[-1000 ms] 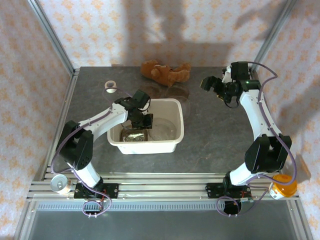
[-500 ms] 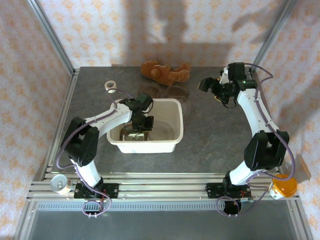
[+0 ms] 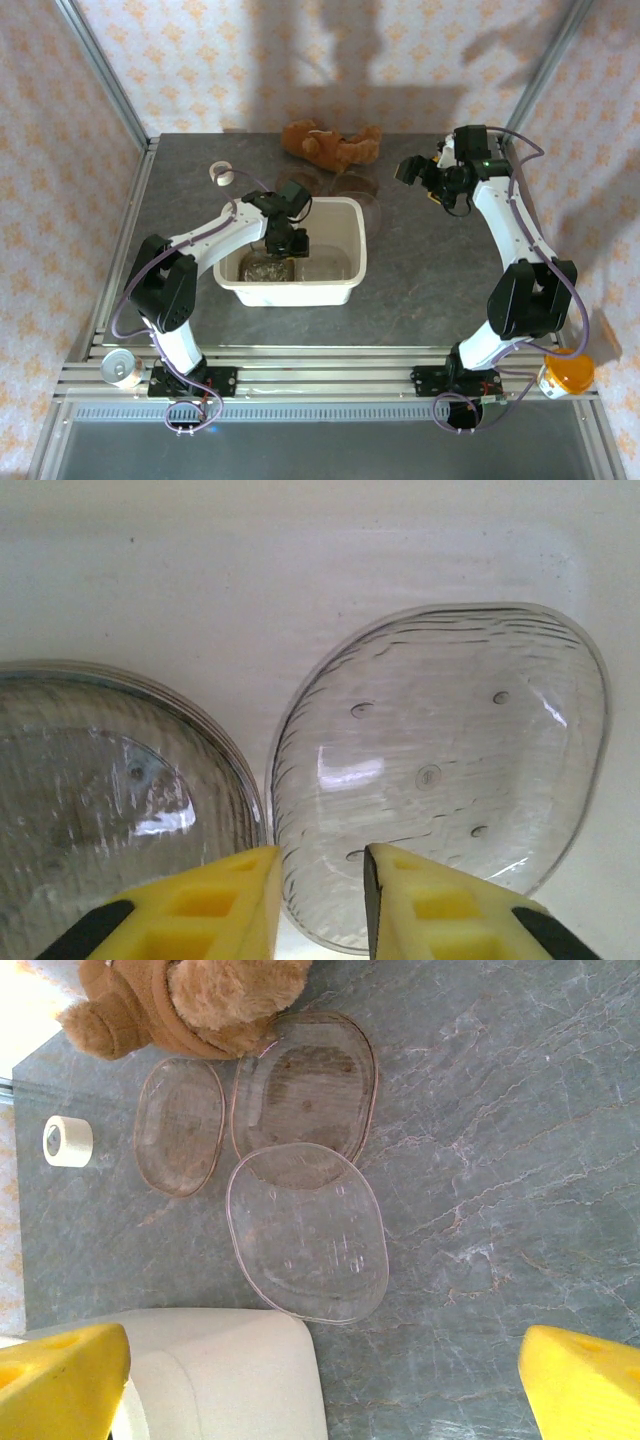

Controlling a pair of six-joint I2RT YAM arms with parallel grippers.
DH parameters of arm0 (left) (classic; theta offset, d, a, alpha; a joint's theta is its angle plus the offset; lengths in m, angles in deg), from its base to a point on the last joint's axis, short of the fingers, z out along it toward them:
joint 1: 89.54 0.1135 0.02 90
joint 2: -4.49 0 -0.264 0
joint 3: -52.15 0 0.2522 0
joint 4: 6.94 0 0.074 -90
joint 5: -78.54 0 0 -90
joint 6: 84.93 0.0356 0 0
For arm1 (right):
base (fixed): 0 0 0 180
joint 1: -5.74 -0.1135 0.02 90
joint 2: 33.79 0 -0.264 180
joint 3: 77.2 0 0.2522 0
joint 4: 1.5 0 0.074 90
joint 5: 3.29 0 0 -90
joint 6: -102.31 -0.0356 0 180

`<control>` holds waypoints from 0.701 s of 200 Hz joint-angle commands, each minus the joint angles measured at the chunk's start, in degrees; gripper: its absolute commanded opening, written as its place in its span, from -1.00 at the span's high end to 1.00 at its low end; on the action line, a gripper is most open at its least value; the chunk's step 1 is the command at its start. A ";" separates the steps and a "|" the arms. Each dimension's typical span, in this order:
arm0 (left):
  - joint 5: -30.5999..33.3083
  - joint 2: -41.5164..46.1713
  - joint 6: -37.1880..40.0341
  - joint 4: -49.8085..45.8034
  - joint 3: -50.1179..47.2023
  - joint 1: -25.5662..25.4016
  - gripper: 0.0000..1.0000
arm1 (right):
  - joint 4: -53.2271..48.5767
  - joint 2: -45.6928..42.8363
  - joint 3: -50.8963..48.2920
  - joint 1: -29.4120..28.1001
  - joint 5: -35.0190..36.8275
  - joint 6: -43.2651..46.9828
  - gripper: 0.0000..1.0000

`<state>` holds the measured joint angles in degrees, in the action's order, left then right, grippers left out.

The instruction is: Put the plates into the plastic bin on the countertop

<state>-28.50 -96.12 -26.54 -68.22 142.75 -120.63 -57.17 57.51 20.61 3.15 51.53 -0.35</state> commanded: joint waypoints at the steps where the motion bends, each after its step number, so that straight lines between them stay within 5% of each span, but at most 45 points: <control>1: 4.25 2.26 -0.02 -3.22 2.75 -0.55 0.30 | 1.18 -0.03 0.03 -0.40 -0.24 -0.02 -0.99; 140: 16.30 11.87 2.82 -8.75 9.72 -0.82 -0.10 | -2.09 -0.38 1.94 -0.10 3.60 3.41 -0.99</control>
<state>-17.49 -87.32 -26.26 -74.26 148.76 -121.11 -57.35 57.67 20.67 3.15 52.05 0.61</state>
